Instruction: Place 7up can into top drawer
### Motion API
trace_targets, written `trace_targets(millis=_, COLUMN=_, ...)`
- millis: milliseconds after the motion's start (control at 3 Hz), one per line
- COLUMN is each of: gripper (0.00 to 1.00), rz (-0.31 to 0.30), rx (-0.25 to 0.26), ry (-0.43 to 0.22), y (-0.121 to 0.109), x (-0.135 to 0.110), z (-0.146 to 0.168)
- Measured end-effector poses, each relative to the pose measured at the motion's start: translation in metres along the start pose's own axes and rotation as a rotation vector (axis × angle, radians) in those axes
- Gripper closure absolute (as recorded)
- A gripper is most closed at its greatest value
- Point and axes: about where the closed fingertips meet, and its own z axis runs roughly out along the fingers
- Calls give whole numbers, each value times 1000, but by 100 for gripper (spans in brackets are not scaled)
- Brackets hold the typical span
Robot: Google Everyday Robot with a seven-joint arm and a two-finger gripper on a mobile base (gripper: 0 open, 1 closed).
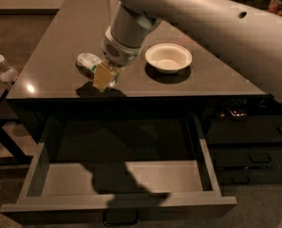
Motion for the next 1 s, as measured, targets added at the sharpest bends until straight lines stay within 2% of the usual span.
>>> trace_targets(millis=333, gripper=100, rz=0, rx=0, ry=-1, y=0, x=0, z=0)
trace_targets(millis=667, gripper=100, rz=13, rx=15, ry=10, y=21, x=12, z=-15)
trace_targets(millis=1000, gripper=100, rz=61, rx=23, ry=18, y=53, x=35, z=-29)
